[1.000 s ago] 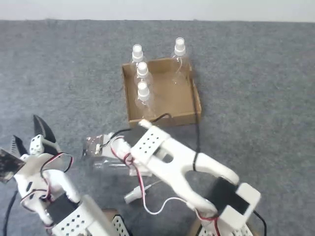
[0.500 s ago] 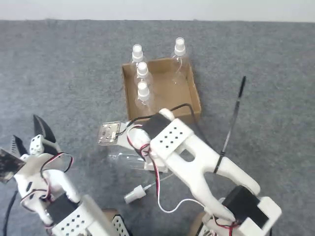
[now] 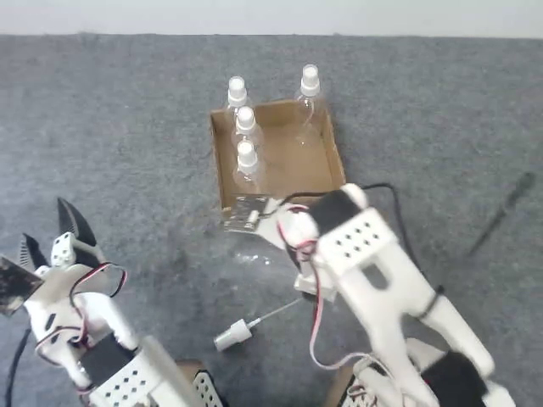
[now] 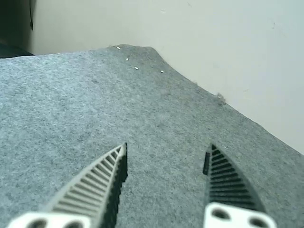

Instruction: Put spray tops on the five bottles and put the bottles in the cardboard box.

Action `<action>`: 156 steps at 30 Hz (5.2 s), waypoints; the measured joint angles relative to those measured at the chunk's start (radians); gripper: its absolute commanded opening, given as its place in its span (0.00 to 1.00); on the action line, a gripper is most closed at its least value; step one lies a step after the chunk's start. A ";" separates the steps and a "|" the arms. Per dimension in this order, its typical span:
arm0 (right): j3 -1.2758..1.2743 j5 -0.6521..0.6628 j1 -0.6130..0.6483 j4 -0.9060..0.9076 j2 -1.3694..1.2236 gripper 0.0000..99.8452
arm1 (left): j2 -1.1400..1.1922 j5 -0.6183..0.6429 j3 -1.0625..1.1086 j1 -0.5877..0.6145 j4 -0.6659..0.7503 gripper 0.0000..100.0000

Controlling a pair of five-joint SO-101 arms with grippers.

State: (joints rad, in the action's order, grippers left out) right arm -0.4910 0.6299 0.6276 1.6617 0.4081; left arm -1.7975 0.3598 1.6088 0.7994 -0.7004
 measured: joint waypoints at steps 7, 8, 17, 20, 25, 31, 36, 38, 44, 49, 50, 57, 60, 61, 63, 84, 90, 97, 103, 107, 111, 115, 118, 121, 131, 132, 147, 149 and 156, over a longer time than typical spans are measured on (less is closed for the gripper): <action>-0.110 0.002 -0.169 0.003 0.172 0.05 | 0.000 0.000 0.000 0.000 0.000 0.25; -0.118 0.002 -0.199 0.003 0.187 0.05 | 0.000 0.000 0.000 0.000 0.000 0.25; -0.181 0.095 -0.531 0.002 0.236 0.06 | 0.000 0.000 0.000 0.000 0.000 0.25; -0.181 0.107 -0.652 -0.040 0.236 0.06 | 0.000 0.000 0.000 0.000 0.000 0.25; -0.255 0.115 -0.787 -0.115 0.236 0.06 | 0.000 0.000 0.000 0.000 0.000 0.25; -0.410 0.115 -0.807 -0.218 0.236 0.17 | 0.000 0.000 0.000 0.000 0.000 0.25; -0.437 0.115 -0.810 -0.233 0.236 0.29 | 0.000 0.000 0.000 0.000 0.000 0.25; -0.437 0.115 -0.810 -0.233 0.238 0.31 | 0.000 0.000 0.000 0.000 0.000 0.25; -0.437 0.115 -0.810 -0.233 0.238 0.31 | 0.000 0.000 0.000 0.000 0.000 0.25; -0.437 0.115 -0.810 -0.233 0.238 0.31 | 0.000 0.000 0.000 0.000 0.000 0.25; -0.437 0.115 -0.804 -0.233 0.238 0.31 | 0.000 0.000 0.000 0.000 0.000 0.25; -0.437 0.086 -0.726 -0.325 0.238 0.31 | 0.000 0.000 0.000 0.000 0.000 0.25; -0.437 0.069 -0.712 -0.365 0.238 0.31 | 0.000 0.000 0.000 0.000 0.000 0.25; -0.437 0.069 -0.700 -0.373 0.238 0.31 | 0.000 0.000 0.000 0.000 0.000 0.25; -0.437 0.066 -0.677 -0.391 0.238 0.31 | 0.000 0.000 0.000 0.000 0.000 0.25; -0.431 0.021 -0.585 -0.583 0.017 0.31 | 0.000 0.000 0.000 0.000 0.000 0.25; -0.371 0.021 -0.583 -0.628 -0.143 0.27 | 0.000 0.000 0.000 0.000 0.000 0.25; -0.339 0.021 -0.588 -0.628 -0.198 0.08 | 0.000 0.000 0.000 0.000 0.000 0.25; -0.304 0.021 -0.585 -0.555 -0.192 0.05 | 0.000 0.000 0.000 0.000 0.000 0.25; -0.292 0.020 -0.585 -0.470 -0.103 0.04 | 0.000 0.000 0.000 0.000 0.000 0.25; -0.292 -0.034 -0.583 -0.396 0.011 0.04 | 0.000 0.000 0.000 0.000 0.000 0.25; -0.292 -0.098 -0.511 -0.331 0.087 0.04 | 0.000 0.000 0.000 0.000 0.000 0.25; -0.292 -0.147 -0.453 -0.305 0.132 0.04 | 0.000 0.000 0.000 0.000 0.000 0.25; -0.292 -0.193 -0.382 -0.301 0.161 0.04 | 0.000 0.000 0.000 0.000 0.000 0.25; -0.295 -0.273 -0.299 -0.295 0.270 0.04 | 0.000 0.000 0.000 0.000 0.000 0.25; -0.302 -0.276 -0.299 -0.298 0.290 0.04 | 0.000 0.000 0.000 0.000 0.000 0.25; -0.543 -0.325 -0.417 -0.528 0.440 0.04 | 0.000 -0.089 0.000 -0.132 0.000 0.25; -0.545 -0.353 -0.436 -0.554 0.440 0.04 | 0.000 -0.112 0.000 -0.164 0.000 0.25; -0.549 -0.414 -0.477 -0.603 0.440 0.04 | 0.000 -0.235 0.000 -0.316 -0.071 0.25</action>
State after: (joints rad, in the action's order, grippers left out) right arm -1.0403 0.2156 0.1504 1.0587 0.8485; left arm -1.7975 0.1250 1.6088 0.4833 -0.7710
